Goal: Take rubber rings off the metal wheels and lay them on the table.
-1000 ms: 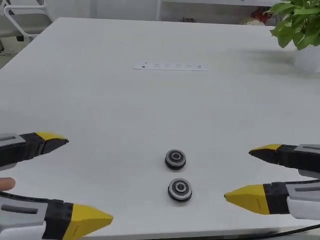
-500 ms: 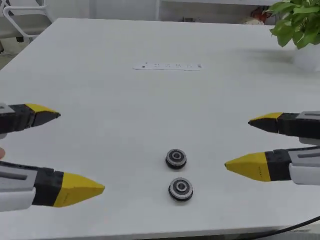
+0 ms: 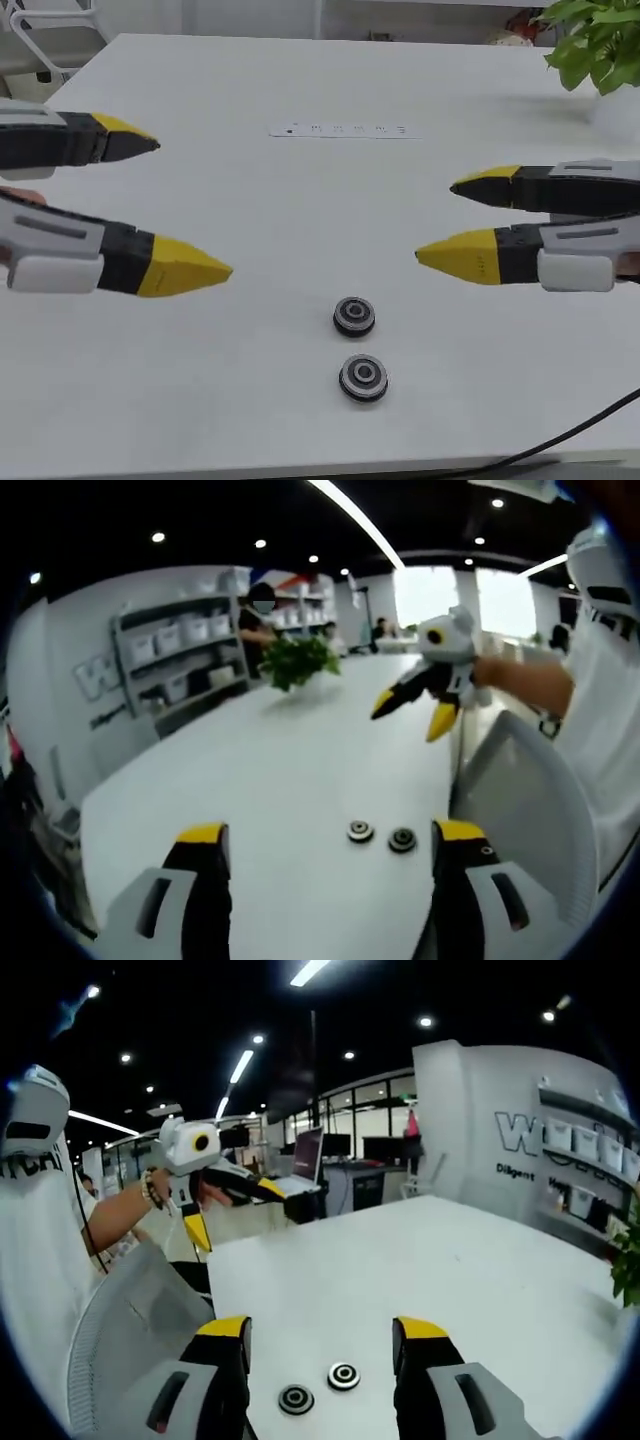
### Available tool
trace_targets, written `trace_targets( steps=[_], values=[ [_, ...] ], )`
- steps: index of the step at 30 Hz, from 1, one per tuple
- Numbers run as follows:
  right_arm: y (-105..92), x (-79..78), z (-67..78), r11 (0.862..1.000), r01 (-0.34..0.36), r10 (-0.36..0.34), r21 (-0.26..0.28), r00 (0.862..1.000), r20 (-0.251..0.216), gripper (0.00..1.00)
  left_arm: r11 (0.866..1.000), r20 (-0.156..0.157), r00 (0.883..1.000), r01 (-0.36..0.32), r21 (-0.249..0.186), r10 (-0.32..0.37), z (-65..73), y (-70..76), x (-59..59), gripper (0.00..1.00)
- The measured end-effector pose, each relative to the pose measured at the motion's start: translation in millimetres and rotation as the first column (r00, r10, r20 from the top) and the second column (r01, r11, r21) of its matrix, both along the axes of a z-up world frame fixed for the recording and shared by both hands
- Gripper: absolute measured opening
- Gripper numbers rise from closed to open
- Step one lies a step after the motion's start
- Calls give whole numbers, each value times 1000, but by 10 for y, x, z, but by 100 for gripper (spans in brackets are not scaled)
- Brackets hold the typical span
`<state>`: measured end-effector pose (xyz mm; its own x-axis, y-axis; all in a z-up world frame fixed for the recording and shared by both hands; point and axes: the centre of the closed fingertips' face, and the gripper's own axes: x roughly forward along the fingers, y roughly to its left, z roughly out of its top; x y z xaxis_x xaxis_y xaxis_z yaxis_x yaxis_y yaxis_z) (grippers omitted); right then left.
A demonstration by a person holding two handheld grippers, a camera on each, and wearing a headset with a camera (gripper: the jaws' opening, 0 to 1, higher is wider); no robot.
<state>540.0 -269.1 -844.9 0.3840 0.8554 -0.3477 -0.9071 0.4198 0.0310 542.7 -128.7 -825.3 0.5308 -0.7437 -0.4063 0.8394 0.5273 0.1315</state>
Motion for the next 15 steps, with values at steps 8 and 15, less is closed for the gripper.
trace_targets(
  steps=[8,15],
  values=[
    [110,93,-116,999,-22,22,31,1000,-1,52,997,51,996,69,-33,-67,31,-268,182,75],
    [176,107,-304,997,-54,55,58,998,-11,46,986,105,989,121,-119,-108,5,-586,348,69]
  ],
)
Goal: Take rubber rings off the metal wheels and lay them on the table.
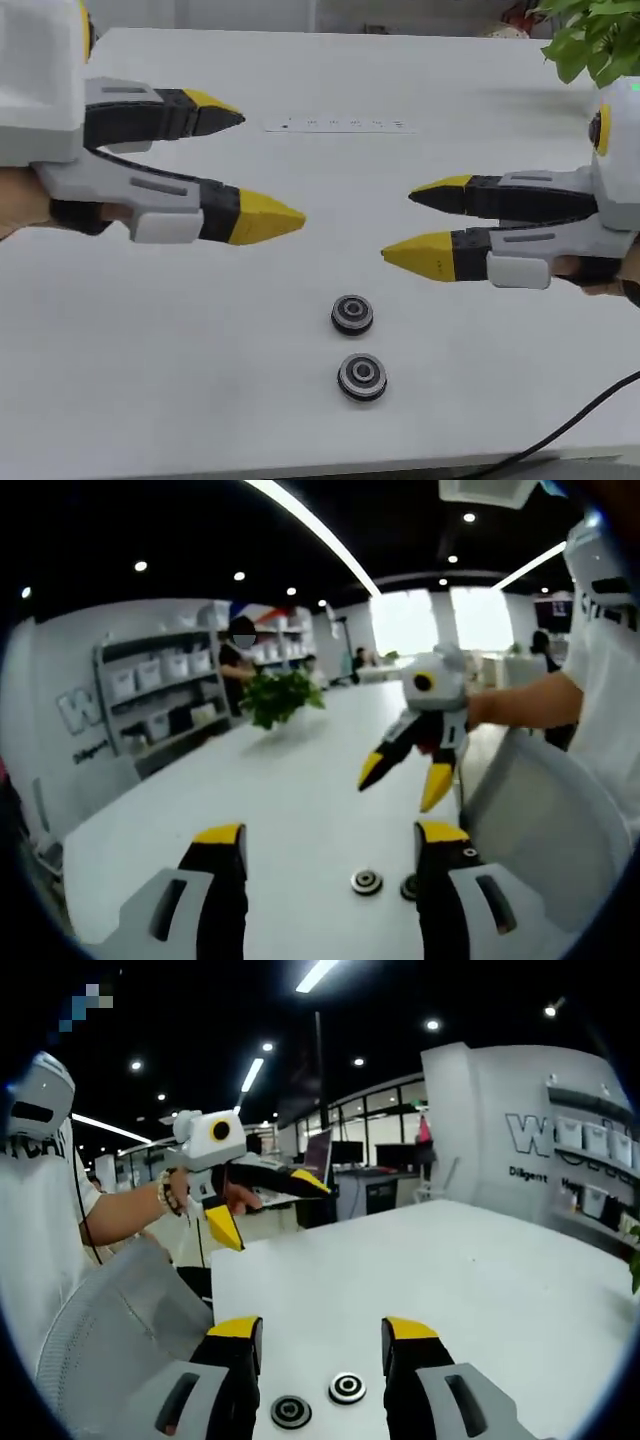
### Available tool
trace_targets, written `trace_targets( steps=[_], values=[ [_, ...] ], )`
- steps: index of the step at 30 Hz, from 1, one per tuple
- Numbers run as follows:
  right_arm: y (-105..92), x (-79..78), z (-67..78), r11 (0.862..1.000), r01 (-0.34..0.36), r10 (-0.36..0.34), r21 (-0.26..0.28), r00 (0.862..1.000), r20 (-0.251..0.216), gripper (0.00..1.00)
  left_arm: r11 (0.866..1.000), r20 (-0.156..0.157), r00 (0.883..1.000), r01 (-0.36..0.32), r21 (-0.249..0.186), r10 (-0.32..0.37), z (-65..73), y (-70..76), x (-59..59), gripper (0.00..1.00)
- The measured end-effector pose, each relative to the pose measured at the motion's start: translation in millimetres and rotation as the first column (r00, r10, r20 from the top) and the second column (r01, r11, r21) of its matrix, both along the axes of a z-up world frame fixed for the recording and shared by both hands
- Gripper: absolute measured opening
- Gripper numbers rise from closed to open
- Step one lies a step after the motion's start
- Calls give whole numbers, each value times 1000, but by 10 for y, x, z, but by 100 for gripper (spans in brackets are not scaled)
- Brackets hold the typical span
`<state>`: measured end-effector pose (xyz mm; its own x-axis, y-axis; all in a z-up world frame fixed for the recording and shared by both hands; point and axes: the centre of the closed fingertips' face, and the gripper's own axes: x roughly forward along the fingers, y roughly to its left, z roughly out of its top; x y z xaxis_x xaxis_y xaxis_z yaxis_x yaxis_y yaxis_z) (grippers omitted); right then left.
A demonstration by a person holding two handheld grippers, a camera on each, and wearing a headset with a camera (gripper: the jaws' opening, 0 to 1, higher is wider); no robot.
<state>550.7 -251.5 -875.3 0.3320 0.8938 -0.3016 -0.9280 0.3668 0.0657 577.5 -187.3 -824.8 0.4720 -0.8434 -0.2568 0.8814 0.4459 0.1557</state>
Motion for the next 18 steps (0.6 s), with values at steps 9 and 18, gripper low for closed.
trace_targets(
  steps=[9,18],
  values=[
    [-45,-33,-360,998,-24,21,-60,999,-48,39,997,-17,998,67,-31,-68,-359,-288,-52,59],
    [-107,-127,-751,988,-60,41,-143,991,-131,31,994,-113,988,107,-11,-107,-781,-442,-192,52]
  ],
)
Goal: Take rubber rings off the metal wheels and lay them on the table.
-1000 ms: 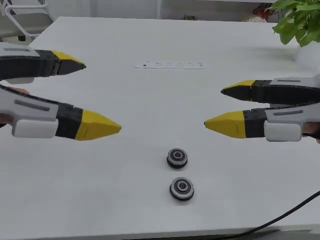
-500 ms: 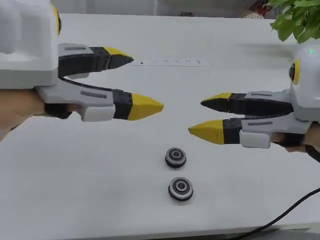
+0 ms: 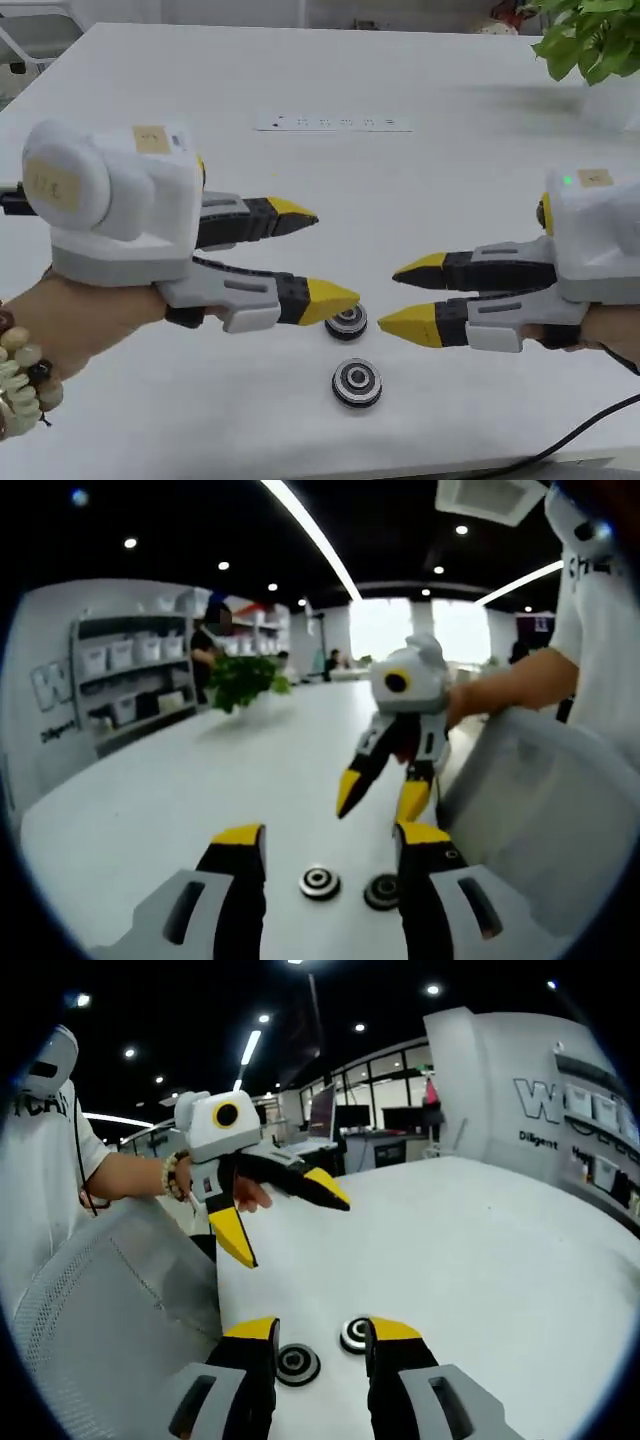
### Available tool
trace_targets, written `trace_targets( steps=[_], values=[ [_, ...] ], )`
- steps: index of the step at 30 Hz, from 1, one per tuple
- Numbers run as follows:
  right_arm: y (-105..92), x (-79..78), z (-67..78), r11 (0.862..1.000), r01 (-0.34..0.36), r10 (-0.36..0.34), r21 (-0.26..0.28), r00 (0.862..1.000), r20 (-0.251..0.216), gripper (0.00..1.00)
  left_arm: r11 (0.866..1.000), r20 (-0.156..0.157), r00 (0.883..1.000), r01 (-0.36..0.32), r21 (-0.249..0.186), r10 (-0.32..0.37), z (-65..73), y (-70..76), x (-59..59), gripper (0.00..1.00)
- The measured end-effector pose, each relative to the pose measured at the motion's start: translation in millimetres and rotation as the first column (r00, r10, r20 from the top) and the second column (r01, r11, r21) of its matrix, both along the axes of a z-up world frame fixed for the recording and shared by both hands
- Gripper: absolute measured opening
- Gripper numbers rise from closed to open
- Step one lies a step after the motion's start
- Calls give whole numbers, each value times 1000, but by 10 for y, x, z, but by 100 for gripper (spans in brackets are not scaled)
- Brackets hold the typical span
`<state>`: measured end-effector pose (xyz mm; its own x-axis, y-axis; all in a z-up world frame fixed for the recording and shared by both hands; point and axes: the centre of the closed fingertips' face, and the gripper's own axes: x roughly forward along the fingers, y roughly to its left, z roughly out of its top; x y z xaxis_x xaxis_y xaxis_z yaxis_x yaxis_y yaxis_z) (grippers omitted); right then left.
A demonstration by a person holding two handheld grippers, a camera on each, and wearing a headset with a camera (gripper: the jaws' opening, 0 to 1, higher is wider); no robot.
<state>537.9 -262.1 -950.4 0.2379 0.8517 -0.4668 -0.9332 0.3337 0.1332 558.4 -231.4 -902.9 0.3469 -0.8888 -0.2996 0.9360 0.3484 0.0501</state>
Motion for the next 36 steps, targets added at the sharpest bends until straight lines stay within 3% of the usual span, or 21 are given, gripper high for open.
trace_targets(
  steps=[3,5,8,13,19,20,22,25,28,36],
  values=[
    [-8,-54,-133,999,-16,15,-32,999,-33,28,1000,-21,1000,-14,-2,14,-89,-24,16,49],
    [1,-94,-221,998,-27,23,-48,998,-66,28,1000,-20,1000,-25,1,25,-140,-32,17,48],
    [-1,-125,-330,995,-44,37,-84,997,-75,27,1000,-19,999,-26,0,26,-208,-51,-5,45],
    [-21,-169,-456,991,-59,48,-121,995,-93,25,995,-7,999,50,82,-50,-425,-131,-163,40],
    [-32,-249,-603,979,-100,80,-175,989,-121,23,989,-40,995,94,115,-90,-614,-233,-284,35],
    [-38,-253,-621,978,-103,81,-183,989,-123,23,983,-52,992,121,140,-114,-676,-234,-323,34],
    [-47,-252,-644,977,-100,76,-189,988,-131,23,982,-53,993,116,147,-109,-707,-237,-314,33],
    [-34,-255,-652,978,-97,72,-184,988,-140,21,986,-91,992,101,130,-90,-751,-244,-306,32],
    [-13,-246,-659,978,-96,72,-184,989,-131,20,980,-87,992,109,166,-96,-839,-244,-318,28],
    [14,-258,-652,980,-102,80,-173,988,-134,17,980,-117,989,107,168,-88,-922,-248,-334,26]
  ],
)
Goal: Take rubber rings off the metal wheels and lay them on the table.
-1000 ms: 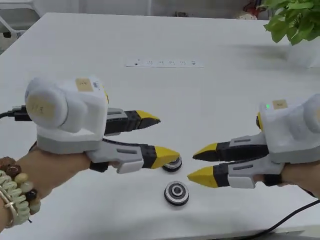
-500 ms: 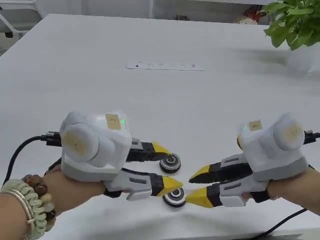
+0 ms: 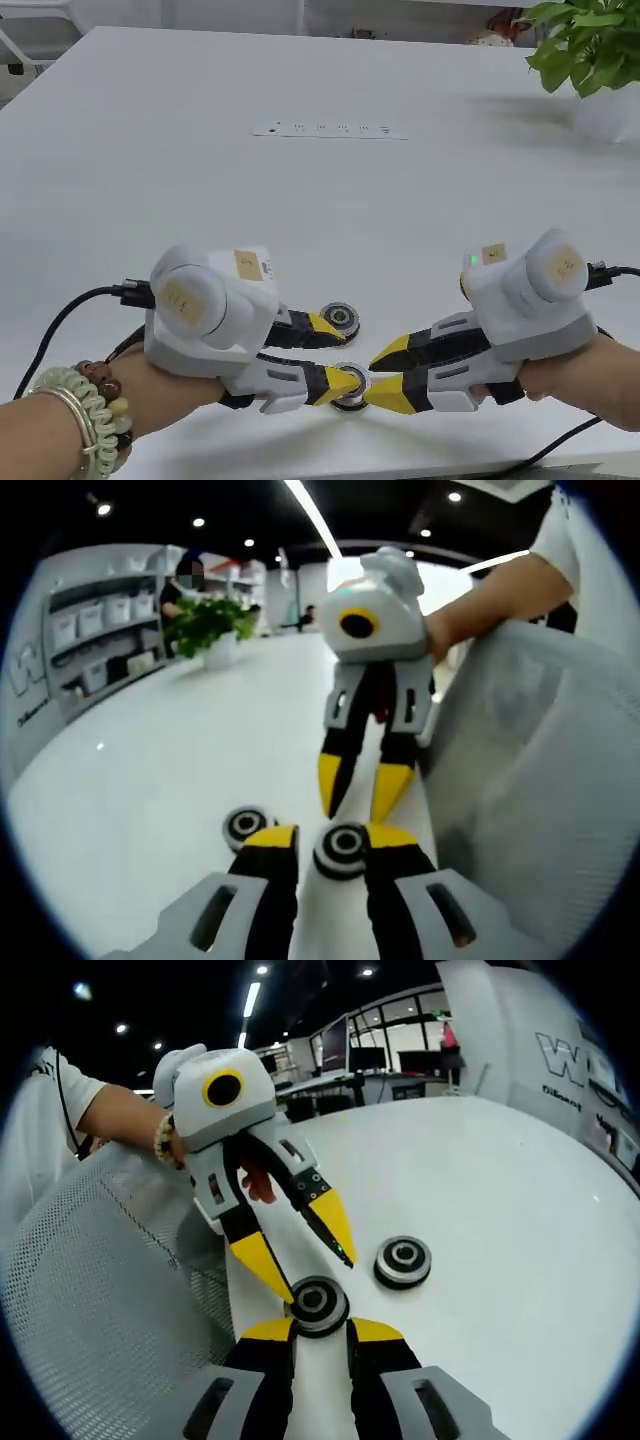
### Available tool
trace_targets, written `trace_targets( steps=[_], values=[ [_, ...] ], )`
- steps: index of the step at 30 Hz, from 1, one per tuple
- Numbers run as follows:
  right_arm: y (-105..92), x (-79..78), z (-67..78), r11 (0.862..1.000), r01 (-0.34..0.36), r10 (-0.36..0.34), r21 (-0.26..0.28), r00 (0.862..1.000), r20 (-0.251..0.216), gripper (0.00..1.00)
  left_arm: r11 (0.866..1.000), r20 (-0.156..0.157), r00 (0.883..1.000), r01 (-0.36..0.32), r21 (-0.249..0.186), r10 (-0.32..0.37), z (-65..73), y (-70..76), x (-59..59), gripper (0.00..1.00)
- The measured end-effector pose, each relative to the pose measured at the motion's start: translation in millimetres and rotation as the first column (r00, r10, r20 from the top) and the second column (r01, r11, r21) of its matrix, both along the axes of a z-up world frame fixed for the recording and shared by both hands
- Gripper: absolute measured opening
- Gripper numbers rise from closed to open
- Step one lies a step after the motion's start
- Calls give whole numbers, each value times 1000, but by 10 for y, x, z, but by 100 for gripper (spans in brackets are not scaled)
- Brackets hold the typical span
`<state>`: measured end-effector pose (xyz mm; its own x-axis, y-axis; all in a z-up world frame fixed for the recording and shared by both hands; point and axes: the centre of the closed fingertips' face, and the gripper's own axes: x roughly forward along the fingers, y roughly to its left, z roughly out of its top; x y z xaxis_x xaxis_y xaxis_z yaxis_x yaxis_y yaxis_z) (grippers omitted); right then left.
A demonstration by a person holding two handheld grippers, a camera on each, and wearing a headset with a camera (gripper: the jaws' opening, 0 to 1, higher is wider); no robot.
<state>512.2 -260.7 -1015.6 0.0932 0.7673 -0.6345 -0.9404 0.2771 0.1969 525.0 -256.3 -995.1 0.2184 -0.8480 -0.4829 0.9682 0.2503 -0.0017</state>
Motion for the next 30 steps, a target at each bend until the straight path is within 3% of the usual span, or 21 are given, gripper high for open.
trace_targets(
  steps=[3,6,12,18,24,30],
  values=[
    [4,-56,-22,1000,-19,19,-6,1000,-22,18,1000,-4,1000,19,15,-19,-40,-10,-45,25],
    [2,-75,-49,999,-38,38,-27,999,-4,19,999,1,999,33,29,-33,-68,-15,-67,25],
    [-20,-26,-61,999,-13,13,-33,1000,-7,18,998,13,999,39,46,-40,-98,-7,-67,22],
    [-1,-45,-83,999,-28,28,-43,1000,2,17,997,28,997,66,48,-67,-98,-15,-109,15],
    [-7,-37,-104,998,-32,32,-53,999,6,16,997,22,998,62,46,-63,-101,-18,-105,15],
    [-9,-30,-115,997,-44,46,-67,999,20,12,996,40,997,68,56,-70,-112,-10,-95,14]
  ],
)
